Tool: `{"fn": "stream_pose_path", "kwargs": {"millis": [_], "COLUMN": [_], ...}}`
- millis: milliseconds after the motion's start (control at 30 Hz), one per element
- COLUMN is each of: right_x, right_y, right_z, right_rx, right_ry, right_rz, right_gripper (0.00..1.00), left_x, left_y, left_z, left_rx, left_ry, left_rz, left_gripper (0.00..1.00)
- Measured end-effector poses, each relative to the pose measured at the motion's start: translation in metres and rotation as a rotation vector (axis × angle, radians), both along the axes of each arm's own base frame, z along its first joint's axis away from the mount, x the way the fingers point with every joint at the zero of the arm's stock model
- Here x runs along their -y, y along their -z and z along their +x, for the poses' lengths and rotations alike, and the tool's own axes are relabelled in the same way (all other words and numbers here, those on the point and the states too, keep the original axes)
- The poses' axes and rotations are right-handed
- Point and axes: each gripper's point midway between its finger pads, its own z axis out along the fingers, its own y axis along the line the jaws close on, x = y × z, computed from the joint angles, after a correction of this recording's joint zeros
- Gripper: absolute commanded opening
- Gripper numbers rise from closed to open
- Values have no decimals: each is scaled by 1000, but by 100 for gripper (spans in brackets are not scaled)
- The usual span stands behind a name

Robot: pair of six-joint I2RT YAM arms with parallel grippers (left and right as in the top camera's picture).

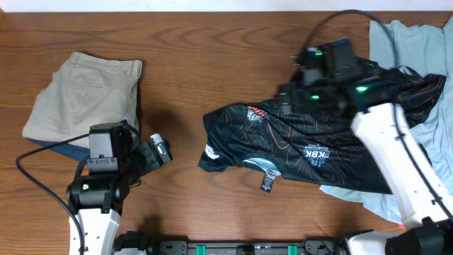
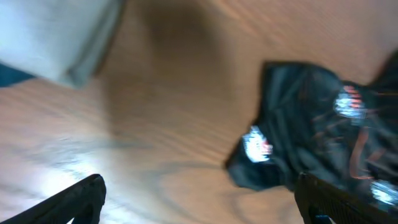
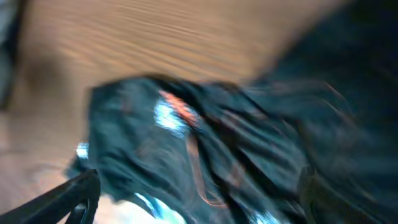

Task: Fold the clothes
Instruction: 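Lift the black jersey with the right gripper and drag it to table center, then grasp the jersey's left edge with the left gripper and pull it leftward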

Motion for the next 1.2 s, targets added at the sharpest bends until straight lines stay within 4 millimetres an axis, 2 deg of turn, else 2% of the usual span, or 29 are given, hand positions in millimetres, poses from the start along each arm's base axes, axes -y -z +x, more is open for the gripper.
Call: {"fn": "stream_pose_path", "kwargs": {"millis": [67, 200, 400, 533, 700, 767, 800, 867, 900, 933, 967, 1067, 1200], "right_x": [24, 57, 93, 103, 103, 103, 103, 103, 103, 103, 103, 103, 104], "right_y": [4, 12, 18, 19, 20, 20, 20, 20, 20, 20, 20, 20, 21], "right_z": [-7, -21, -33, -37, -42, -42, -42, -42, -42, -43, -42, -42, -43], "right_rx": [-49, -137, -211, -230, -249, -251, -251, -251, -251, -251, -251, -251, -252], "right_ry": [64, 155, 260, 290, 289, 289, 288, 288, 288, 288, 288, 287, 289], "right_rz": [-19, -43, -49, -51, -53, -53, -54, -54, -54, -54, -54, -55, -63], "right_gripper": [99, 99, 99, 99, 99, 99, 99, 99, 99, 98, 96, 95, 95], "left_x": [10, 34, 82, 115, 143, 151, 155, 162, 166, 167, 169, 169, 147], "left_y": [2, 15, 44, 67, 98, 110, 115, 121, 121, 123, 126, 131, 123], "left_z": [4, 7, 14, 21, 30, 34, 36, 41, 46, 46, 48, 54, 73], "left_rx": [-10, -69, -145, -168, -194, -203, -205, -198, -178, -178, -175, -155, -120], "left_ry": [21, 93, 257, 362, 405, 407, 406, 403, 407, 410, 410, 422, 386], "left_rz": [-45, -103, -122, -119, -132, -139, -143, -157, -163, -164, -166, -156, -109], "left_gripper": [98, 98, 98, 99, 96, 88, 81, 52, 27, 11, 7, 6, 6]}}
